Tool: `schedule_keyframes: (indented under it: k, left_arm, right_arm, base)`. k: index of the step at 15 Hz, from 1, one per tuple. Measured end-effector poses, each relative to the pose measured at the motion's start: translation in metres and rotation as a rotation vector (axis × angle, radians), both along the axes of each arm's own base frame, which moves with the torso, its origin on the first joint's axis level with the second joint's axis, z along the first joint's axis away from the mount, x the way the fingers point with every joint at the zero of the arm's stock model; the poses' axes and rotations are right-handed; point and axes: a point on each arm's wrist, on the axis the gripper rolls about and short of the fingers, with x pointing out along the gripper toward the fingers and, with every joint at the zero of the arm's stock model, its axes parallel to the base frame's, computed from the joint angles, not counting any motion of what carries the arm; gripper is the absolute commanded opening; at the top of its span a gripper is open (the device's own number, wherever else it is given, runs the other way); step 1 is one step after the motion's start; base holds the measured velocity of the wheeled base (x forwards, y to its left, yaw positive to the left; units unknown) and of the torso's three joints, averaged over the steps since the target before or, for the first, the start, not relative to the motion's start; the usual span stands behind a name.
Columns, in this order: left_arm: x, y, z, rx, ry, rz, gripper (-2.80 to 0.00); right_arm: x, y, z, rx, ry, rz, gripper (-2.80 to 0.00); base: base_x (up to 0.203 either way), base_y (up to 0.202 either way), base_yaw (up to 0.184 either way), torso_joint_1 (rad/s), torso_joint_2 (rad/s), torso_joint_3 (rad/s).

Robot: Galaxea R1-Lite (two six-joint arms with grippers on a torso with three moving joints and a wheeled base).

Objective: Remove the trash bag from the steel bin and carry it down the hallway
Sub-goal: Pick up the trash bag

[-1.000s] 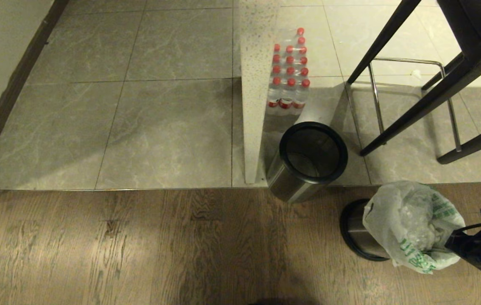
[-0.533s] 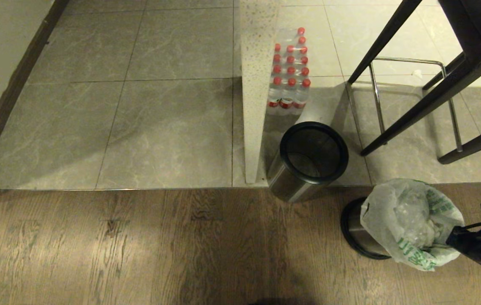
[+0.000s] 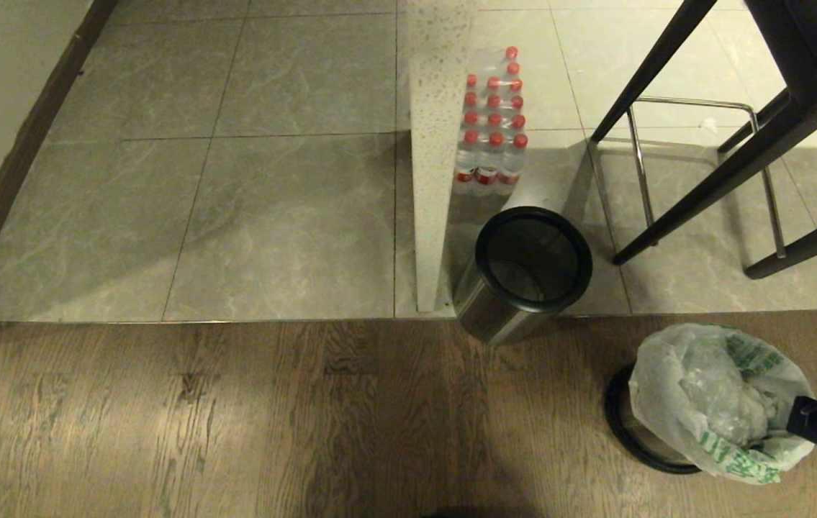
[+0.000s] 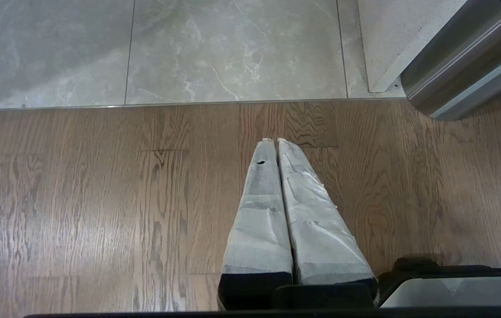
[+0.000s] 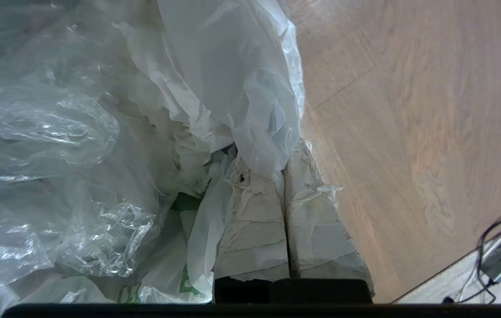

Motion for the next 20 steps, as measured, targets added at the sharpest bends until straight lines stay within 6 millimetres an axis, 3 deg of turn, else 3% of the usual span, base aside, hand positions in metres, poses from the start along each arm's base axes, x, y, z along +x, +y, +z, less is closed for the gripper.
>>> schedule_keyframes:
  k: [6, 9, 13, 17, 20]
  left_arm:
    - [0.0, 0.0, 0.0, 0.0, 0.0, 0.0, -2.8]
    - [0.0, 0.0, 0.0, 0.0, 0.0, 0.0, -2.8]
    - [0.0, 0.0, 0.0, 0.0, 0.0, 0.0, -2.8]
    - [0.0, 0.0, 0.0, 0.0, 0.0, 0.0, -2.8]
    - [0.0, 0.0, 0.0, 0.0, 0.001, 0.0, -2.8]
  right_arm:
    - [-0.036, -0.003, -0.005, 0.055, 0.131, -0.085, -2.8]
    - [-0.027, -0.016, 0.0, 0.04, 0.094, -0.112, -2.8]
    - [-0.002, -0.022, 0.005, 0.028, 0.01, -0.005, -2.8]
    - [0.007, -0.028, -0.009, 0.049, -0.013, 0.03, -2.8]
    - [0.004, -0.051, -0.015, 0.026, -0.03, -0.026, -2.8]
  base:
    - [0.0, 0.0, 0.0, 0.0, 0.0, 0.0]
    - [0.0, 0.0, 0.0, 0.0, 0.0, 0.0]
    - [0.0, 0.0, 0.0, 0.0, 0.0, 0.0]
    - [0.0, 0.0, 0.0, 0.0, 0.0, 0.0]
    - [0.0, 0.0, 0.0, 0.0, 0.0, 0.0]
